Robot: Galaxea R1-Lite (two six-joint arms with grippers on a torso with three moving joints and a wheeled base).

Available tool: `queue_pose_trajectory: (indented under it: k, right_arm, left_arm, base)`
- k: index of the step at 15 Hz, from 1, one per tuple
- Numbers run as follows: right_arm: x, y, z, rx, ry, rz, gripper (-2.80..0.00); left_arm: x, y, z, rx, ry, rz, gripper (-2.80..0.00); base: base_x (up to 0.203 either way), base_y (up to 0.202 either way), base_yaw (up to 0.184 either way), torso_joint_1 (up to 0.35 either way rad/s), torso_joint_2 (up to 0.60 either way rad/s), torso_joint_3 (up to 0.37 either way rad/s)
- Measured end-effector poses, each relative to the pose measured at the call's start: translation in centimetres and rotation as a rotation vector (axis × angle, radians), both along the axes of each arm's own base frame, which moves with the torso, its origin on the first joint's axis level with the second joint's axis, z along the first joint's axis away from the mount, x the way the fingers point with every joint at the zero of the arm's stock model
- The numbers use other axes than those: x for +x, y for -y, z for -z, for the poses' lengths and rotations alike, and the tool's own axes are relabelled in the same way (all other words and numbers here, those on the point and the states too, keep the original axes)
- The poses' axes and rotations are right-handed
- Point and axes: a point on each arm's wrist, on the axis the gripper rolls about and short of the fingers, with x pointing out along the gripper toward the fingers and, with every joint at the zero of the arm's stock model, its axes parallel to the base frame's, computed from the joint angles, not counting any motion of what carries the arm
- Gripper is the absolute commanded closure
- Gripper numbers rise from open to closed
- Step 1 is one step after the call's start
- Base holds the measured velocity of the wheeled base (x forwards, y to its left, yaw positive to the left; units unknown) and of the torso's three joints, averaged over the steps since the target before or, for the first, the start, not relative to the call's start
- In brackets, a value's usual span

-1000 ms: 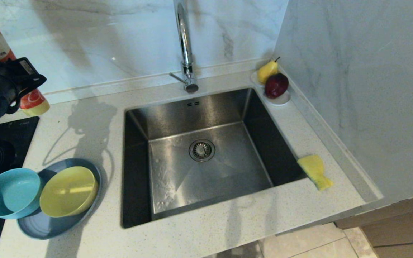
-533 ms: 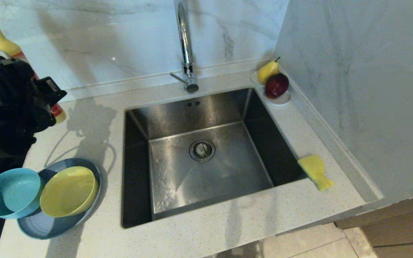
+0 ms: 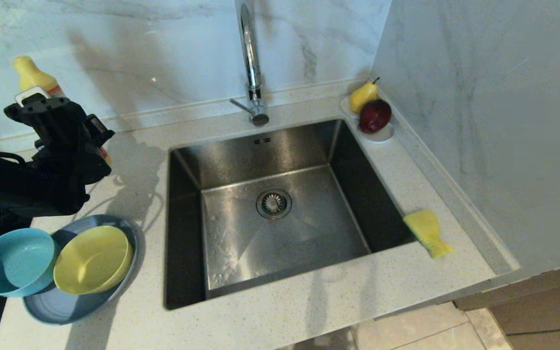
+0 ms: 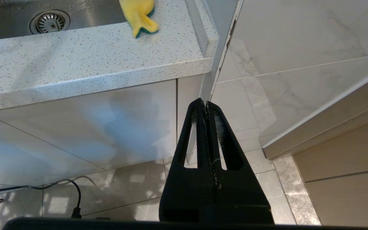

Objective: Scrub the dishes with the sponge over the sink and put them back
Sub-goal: Place the dish soap on the table

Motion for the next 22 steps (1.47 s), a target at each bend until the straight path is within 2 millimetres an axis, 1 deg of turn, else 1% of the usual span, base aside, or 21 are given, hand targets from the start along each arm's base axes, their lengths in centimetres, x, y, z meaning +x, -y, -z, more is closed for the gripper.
queue_pose_trajectory:
  k: [3,6,8,11,15,18,22]
  right_arm:
    - [0.0,0.0,0.0,0.000,0.000,0.000,0.00]
    - [0.0,0.0,0.0,0.000,0.000,0.000,0.00]
    - [0.0,0.0,0.0,0.000,0.000,0.000,0.00]
    - [0.0,0.0,0.0,0.000,0.000,0.000,0.00]
    - [0.0,0.0,0.0,0.000,0.000,0.000,0.00]
    - [0.0,0.0,0.0,0.000,0.000,0.000,0.00]
    - [0.0,0.0,0.0,0.000,0.000,0.000,0.00]
  left_arm:
    - [0.8,0.0,1.0,-0.001,0.005,-0.001,0.00]
    - [1.5,-0.1,1.7,-0.002,0.020,-0.010,0.00]
    - [1.9,-0.2,1.9,-0.002,0.033,-0.022,0.00]
    - [2.5,-0.3,1.8,0.009,0.068,-0.028,0.00]
    - [3.1,-0.3,1.8,0.065,0.132,-0.045,0.00]
    - [3.6,-0.4,2.4,0.078,0.157,-0.051,0.00]
    - [4.4,-0.5,3.4,0.075,0.148,-0.050,0.00]
  base:
    - [0.000,0.000,0.000,0.000,0.00,0.000]
    - [0.000,0.000,0.000,0.000,0.00,0.000]
    - [0.000,0.000,0.000,0.000,0.00,0.000]
    - [0.000,0.000,0.000,0.000,0.00,0.000]
    - [0.000,0.000,0.000,0.000,0.00,0.000]
    - [0.000,0.000,0.000,0.000,0.00,0.000]
    - [0.000,0.000,0.000,0.000,0.00,0.000]
